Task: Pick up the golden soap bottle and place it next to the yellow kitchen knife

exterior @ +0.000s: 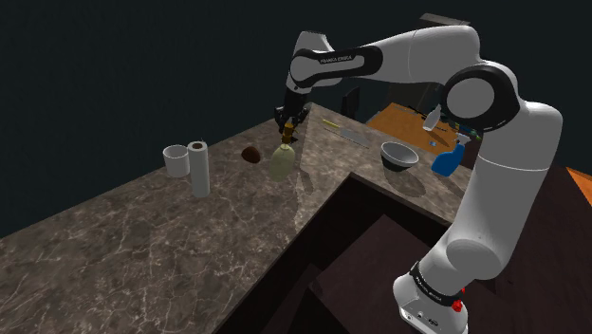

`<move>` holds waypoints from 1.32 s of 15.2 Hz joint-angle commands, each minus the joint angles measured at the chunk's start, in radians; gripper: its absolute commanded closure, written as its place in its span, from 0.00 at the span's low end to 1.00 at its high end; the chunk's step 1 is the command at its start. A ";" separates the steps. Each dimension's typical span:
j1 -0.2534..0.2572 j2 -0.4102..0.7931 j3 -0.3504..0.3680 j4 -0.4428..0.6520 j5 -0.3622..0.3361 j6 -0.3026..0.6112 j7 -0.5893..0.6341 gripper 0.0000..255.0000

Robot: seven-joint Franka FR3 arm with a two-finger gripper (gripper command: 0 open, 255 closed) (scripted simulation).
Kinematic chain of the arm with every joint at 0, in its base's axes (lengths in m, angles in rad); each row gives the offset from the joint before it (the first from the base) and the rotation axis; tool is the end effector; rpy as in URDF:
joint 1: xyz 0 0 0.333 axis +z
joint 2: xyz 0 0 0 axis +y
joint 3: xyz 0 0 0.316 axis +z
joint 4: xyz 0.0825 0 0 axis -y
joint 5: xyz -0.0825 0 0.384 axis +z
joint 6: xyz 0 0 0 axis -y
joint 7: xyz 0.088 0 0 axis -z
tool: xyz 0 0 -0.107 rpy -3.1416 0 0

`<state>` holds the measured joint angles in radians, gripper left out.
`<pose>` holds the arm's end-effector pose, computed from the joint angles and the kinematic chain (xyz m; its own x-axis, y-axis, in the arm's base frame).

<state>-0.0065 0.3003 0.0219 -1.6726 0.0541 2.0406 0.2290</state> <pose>0.6529 0.0118 0.4354 0.9701 -0.2369 0.0524 -0.2331 -0.9699 -0.0700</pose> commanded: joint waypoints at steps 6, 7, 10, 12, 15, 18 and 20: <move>0.000 -0.006 0.000 0.018 0.000 -0.024 0.001 1.00; 0.000 -0.009 0.000 0.027 -0.001 -0.036 0.002 1.00; 0.000 -0.016 0.000 0.058 -0.001 -0.074 0.004 1.00; 0.000 -0.020 0.000 0.080 -0.002 -0.100 0.005 1.00; 0.000 -0.024 0.000 0.115 -0.002 -0.138 0.007 1.00; -0.001 -0.025 0.000 0.153 -0.003 -0.178 0.009 1.00; -0.001 -0.025 0.000 0.180 -0.003 -0.205 0.010 1.00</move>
<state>-0.0075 0.2745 0.0213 -1.5076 0.0511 1.8498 0.2380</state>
